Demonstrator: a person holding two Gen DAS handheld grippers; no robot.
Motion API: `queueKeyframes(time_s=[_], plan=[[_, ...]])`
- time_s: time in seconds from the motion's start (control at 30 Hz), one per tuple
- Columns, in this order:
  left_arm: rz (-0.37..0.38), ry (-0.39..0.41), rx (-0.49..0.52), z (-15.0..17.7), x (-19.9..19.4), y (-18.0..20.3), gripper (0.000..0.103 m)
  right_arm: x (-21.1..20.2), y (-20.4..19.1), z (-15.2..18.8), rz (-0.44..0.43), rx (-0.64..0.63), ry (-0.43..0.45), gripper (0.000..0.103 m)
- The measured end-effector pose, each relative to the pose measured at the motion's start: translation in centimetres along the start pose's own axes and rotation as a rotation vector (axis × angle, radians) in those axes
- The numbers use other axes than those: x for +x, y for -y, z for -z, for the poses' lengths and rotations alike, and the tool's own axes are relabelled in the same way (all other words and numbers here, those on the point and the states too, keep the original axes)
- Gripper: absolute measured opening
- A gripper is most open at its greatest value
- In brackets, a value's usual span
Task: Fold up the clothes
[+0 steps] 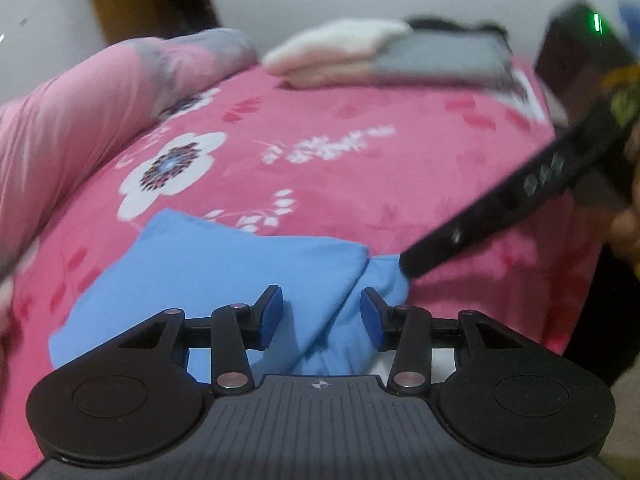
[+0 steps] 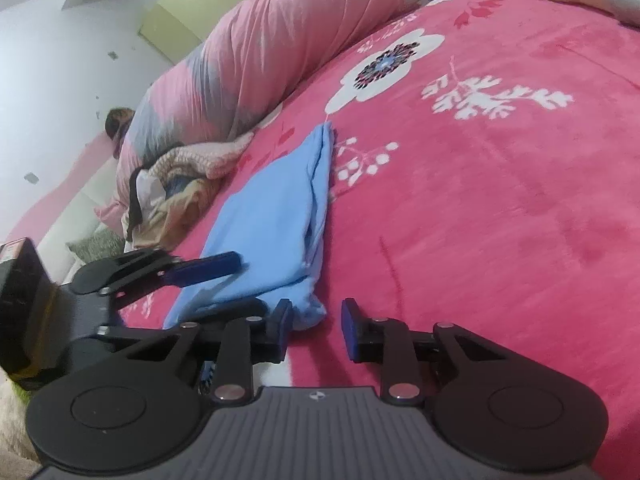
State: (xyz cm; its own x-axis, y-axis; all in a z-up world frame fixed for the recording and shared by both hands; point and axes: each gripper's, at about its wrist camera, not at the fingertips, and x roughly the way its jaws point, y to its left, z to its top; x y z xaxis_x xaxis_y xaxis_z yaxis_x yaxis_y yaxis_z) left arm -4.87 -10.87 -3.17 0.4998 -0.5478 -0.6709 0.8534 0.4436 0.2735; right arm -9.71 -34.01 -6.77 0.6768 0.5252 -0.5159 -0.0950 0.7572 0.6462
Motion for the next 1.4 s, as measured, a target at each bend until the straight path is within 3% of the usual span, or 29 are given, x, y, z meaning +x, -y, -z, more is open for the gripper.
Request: queueKeyframes(time_s=[0.1,0.23,0.37,0.47,0.67,0.7,0.73,0.77,0.8,0.83,1.1,1.4], plan=[[-0.008,-0.029,0.055,-0.3,1.1,0.4,0.042,-0.4,0.7,0.0,-0.010,0.011,0.013,0.028],[0.016,0.003,-0.003,-0.7,0.7,-0.5,0.033,-0.5,1.2,0.0,-0.032,0.027,0.025,0.028],[0.055,0.020,-0.120,-0.8,0.2,-2.5,0.033,-0.4,1.4,-0.1,-0.045,0.037,0.033,0.028],[0.036,-0.008,-0.151,-0.9,1.0,-3.1,0.033,-0.3,1.6,-0.1,-0.052,0.041,0.037,0.028],[0.036,-0.006,-0.113,-1.4,2.0,-1.5,0.039,-0.3,2.0,-0.1,-0.056,0.063,0.047,0.028],[0.028,-0.003,-0.116,-1.5,2.2,-1.4,0.036,-0.3,2.0,-0.1,-0.057,0.065,0.049,0.028],[0.021,0.000,-0.136,-1.6,2.3,-1.6,0.026,-0.3,2.0,0.0,-0.057,0.067,0.051,0.028],[0.014,0.007,-0.170,-1.6,2.2,-2.0,0.018,-0.3,2.0,0.0,-0.058,0.068,0.052,0.028],[0.003,0.023,-0.217,-1.6,2.0,-2.6,0.004,-0.4,2.0,0.0,-0.058,0.067,0.054,0.028],[-0.007,0.052,-0.274,-1.6,1.4,-3.5,0.002,-0.4,2.0,0.0,-0.058,0.067,0.055,0.028],[-0.063,0.271,-0.747,-0.2,-4.9,-12.2,0.000,-0.4,2.4,-0.1,-0.076,0.086,0.061,0.028],[-0.142,0.344,-0.967,2.9,-5.7,-15.8,0.000,-0.1,2.4,-0.3,-0.056,0.091,0.054,0.028]])
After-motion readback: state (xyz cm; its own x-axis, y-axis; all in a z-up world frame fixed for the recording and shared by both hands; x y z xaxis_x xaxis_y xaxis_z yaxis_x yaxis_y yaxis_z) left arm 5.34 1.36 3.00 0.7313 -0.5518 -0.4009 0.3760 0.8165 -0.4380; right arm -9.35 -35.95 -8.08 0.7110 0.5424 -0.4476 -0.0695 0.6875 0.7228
